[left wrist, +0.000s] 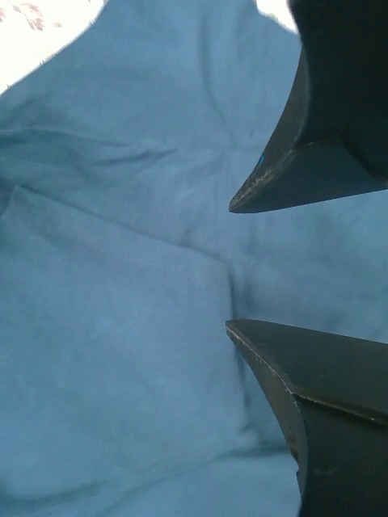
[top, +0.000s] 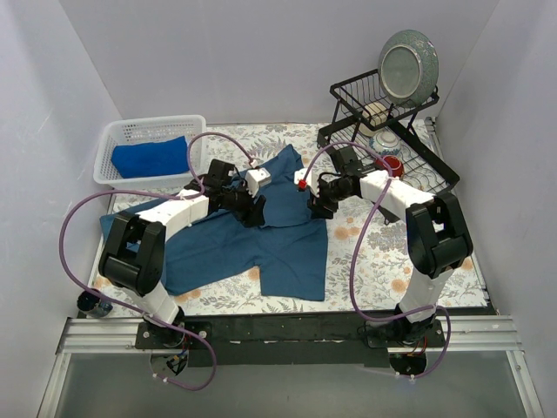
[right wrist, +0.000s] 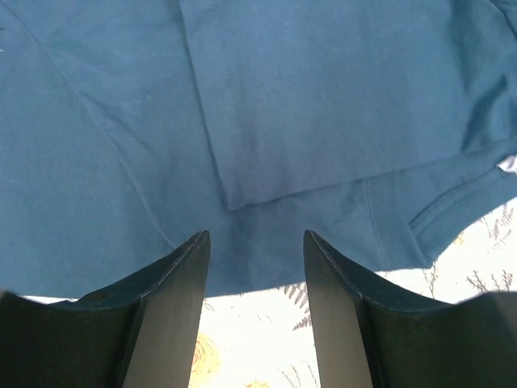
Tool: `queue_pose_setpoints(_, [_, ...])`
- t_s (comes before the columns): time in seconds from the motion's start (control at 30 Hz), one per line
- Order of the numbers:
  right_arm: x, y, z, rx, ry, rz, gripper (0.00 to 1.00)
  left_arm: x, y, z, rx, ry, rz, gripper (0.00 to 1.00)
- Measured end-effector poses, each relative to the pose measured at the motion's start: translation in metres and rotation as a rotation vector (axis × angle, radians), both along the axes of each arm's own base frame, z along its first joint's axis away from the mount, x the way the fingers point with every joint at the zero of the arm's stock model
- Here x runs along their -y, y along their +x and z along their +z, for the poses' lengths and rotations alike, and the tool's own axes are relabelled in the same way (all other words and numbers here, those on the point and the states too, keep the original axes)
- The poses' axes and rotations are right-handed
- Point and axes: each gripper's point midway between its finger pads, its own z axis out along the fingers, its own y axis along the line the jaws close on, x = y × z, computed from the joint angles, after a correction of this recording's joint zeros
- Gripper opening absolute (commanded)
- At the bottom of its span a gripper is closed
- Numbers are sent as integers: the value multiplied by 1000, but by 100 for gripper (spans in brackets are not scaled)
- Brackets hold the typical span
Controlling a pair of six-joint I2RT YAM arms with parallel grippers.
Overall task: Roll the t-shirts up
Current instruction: Fold the T-shirt at the center of the board.
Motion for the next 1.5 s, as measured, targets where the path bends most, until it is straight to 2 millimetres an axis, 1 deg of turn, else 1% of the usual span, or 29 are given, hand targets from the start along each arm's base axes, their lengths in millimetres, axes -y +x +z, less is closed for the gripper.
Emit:
queue_pose_setpoints(0.13, [1,4,1,7,1,-15,58,7,4,-2,94,24,-61,50])
queue_pose_setpoints(0.27, [0,7,2,2,6,-40,57,16,-7,-12,121,42,-125,47])
queue_pose_setpoints(0.37, [1,7,1,-11,5,-60,57,25,-16,-18,141,59,-161,41])
queue_pose_setpoints(0.47, [2,7,1,-16,3,-74,57,32,-19,-23,175,84,-175,37])
queue_pose_setpoints(0.53, [2,8,1,-16,3,-78,57,35,-16,-25,195,95,-172,36])
queue_pose_setpoints(0.77, [1,7,2,-19,10,-73,57,27,2,-28,269,153,-136,25])
queue_pose_setpoints(0.87, [-1,5,1,-29,20,-65,57,25,6,-28,289,168,-135,16])
queue_pose_setpoints(0.9, [-2,5,0,-36,23,-62,57,24,6,-28,295,173,-137,11])
queue_pose_setpoints(1.13, [-5,-5,-24,-115,16,-25,58,22,5,-37,282,192,-149,1])
queue_pose_setpoints(1.4, [-12,-14,-32,-139,13,16,57,22,4,-39,275,193,-148,0])
queue_pose_setpoints(1.5, [-16,-13,-34,-132,17,19,52,21,4,-39,270,193,-145,0])
